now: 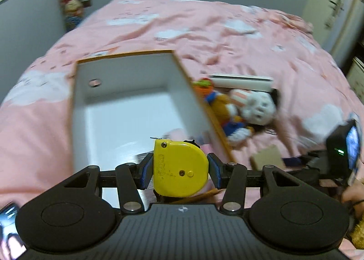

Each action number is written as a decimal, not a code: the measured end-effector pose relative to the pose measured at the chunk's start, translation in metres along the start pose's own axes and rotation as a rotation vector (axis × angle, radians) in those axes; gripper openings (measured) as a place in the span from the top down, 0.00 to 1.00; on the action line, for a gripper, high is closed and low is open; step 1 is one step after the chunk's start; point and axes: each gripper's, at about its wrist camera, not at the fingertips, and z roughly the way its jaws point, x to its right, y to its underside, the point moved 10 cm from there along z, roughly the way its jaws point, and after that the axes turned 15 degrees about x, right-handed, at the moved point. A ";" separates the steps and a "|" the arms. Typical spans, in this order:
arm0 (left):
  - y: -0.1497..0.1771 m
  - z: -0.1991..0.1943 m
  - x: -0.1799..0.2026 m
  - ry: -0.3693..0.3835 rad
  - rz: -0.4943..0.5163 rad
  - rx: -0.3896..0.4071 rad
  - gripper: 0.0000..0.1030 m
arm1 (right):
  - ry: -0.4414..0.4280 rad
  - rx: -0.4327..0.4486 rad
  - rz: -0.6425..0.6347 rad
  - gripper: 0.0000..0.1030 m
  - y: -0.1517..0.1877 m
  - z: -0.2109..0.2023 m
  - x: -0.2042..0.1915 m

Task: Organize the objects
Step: 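Carry the tape measure and gold box over the shoebox with both grippers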

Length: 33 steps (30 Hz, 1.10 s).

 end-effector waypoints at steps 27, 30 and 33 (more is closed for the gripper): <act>0.046 0.037 -0.055 -0.189 0.026 -0.109 0.45 | 0.135 -0.054 -0.290 0.38 -0.001 0.022 -0.019; 0.048 0.038 -0.054 -0.185 0.046 -0.109 0.45 | 0.136 -0.047 -0.285 0.38 -0.001 0.020 -0.018; 0.048 0.039 -0.053 -0.180 0.058 -0.114 0.45 | 0.129 -0.014 -0.278 0.39 -0.007 0.012 -0.019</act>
